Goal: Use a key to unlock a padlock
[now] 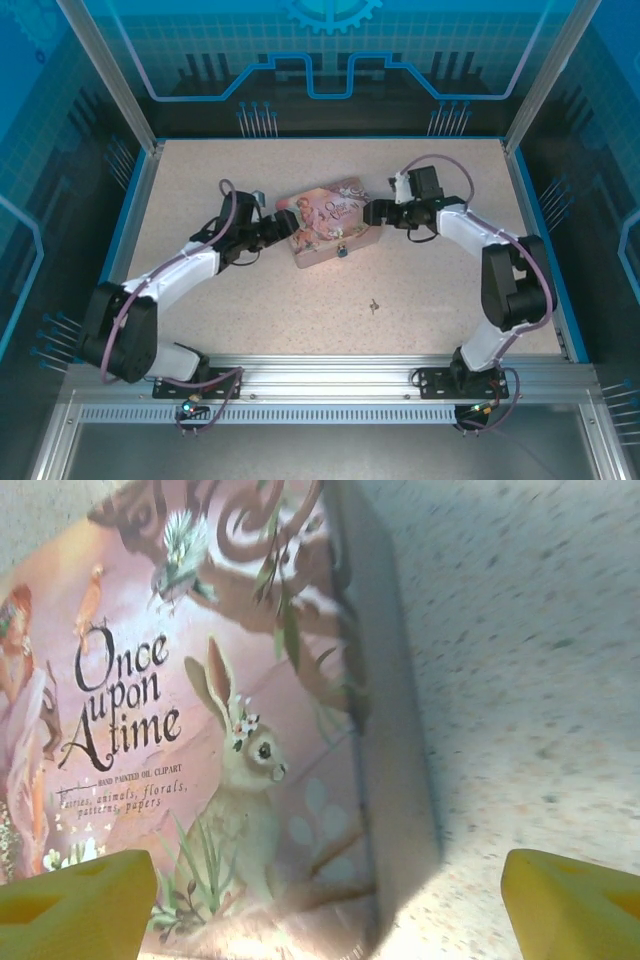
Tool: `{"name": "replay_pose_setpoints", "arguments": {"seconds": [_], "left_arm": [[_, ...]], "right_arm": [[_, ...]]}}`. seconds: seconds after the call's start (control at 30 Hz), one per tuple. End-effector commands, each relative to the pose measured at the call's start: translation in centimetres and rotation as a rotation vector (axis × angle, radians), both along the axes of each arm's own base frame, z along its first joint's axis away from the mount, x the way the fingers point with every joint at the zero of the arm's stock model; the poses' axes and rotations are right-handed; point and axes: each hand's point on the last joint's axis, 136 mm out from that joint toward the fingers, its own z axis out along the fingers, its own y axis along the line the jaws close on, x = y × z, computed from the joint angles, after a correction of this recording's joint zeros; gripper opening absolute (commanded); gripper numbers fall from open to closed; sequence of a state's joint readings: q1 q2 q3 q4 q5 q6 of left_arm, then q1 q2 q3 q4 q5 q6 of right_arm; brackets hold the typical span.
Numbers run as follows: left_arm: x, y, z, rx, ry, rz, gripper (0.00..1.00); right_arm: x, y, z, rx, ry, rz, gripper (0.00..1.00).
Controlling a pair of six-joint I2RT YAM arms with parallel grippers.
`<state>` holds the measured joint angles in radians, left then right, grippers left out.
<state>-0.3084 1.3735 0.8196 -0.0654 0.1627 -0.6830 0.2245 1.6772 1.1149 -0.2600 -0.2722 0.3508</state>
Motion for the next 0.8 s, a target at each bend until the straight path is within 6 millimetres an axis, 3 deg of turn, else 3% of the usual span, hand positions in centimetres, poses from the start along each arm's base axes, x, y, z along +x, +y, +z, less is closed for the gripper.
{"name": "replay_pose_setpoints", "arguments": {"seconds": [0.0, 0.07, 0.23, 0.37, 0.47, 0.6, 0.77], "left_arm": [[-1.0, 2.4, 1.1, 0.062, -0.033, 0.042, 0.84], [-1.3, 3.2, 2.2, 0.069, -0.066, 0.06, 0.85], [-1.8, 4.6, 5.3, 0.106, -0.177, 0.091, 0.85], [-1.9, 5.1, 7.2, 0.105, -0.255, 0.112, 0.86], [-1.8, 5.0, 7.8, 0.092, -0.282, 0.112, 0.86], [-1.8, 4.7, 7.7, 0.073, -0.283, 0.106, 0.86], [-2.0, 4.7, 7.5, 0.068, -0.276, 0.106, 0.86]], "right_arm": [[-1.5, -1.8, 3.3, -0.043, -0.038, -0.02, 0.9], [-3.4, -2.0, 3.8, -0.036, -0.024, -0.018, 0.86], [-10.6, -1.2, 3.5, 0.089, 0.091, 0.008, 0.77], [-16.7, -0.6, 0.5, 0.158, 0.247, -0.007, 0.69], [-19.9, 0.2, -1.4, 0.204, 0.336, -0.008, 0.64], [-21.7, 0.7, -3.5, 0.231, 0.408, -0.022, 0.57], [-22.1, 0.9, -5.4, 0.242, 0.447, -0.048, 0.49]]}}
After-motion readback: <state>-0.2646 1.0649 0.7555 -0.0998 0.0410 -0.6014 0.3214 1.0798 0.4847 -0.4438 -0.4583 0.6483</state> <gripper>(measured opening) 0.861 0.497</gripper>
